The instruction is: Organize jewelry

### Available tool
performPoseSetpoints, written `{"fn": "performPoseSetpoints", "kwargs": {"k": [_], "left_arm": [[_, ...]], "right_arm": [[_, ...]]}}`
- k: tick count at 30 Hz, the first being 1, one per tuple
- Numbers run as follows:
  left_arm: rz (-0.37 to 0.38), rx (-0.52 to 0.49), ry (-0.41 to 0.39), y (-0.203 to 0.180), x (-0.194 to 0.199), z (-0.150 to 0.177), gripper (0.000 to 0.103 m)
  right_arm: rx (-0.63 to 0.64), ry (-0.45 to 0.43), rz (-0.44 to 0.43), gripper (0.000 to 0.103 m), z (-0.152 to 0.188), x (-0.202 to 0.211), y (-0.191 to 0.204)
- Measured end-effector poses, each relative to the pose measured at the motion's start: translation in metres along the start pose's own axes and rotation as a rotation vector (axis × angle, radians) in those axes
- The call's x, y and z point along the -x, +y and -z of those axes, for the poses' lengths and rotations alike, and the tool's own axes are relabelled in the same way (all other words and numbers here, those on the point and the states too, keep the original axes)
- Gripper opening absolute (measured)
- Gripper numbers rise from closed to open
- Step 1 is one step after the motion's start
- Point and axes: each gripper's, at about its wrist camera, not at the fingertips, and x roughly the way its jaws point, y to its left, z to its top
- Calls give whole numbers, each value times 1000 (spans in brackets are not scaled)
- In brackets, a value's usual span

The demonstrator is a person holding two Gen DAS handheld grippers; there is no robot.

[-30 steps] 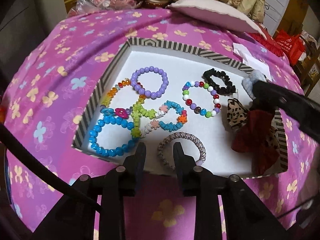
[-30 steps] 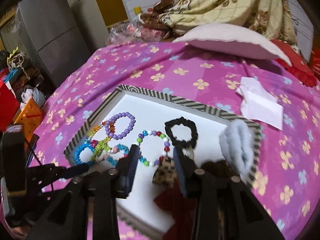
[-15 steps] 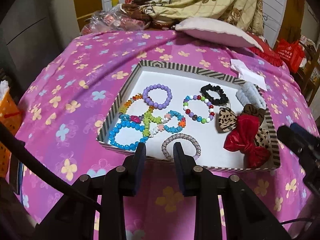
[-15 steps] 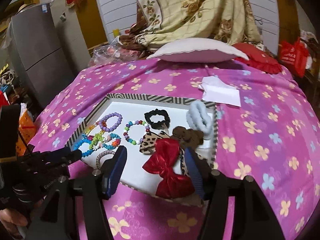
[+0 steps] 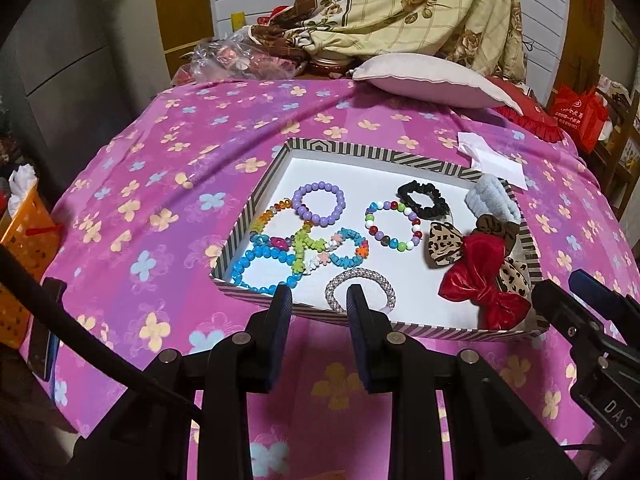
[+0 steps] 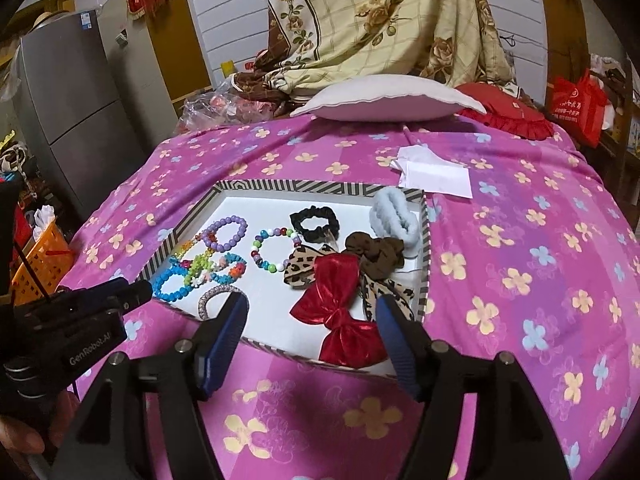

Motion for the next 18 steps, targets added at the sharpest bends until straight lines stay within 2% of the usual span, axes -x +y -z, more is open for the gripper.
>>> {"fn": "performPoseSetpoints", "kwargs": {"k": [18], "left_arm": [[-17, -8, -27, -1, 12, 4, 31]], "right_arm": [[16, 11, -6, 73, 2, 3, 8]]}}
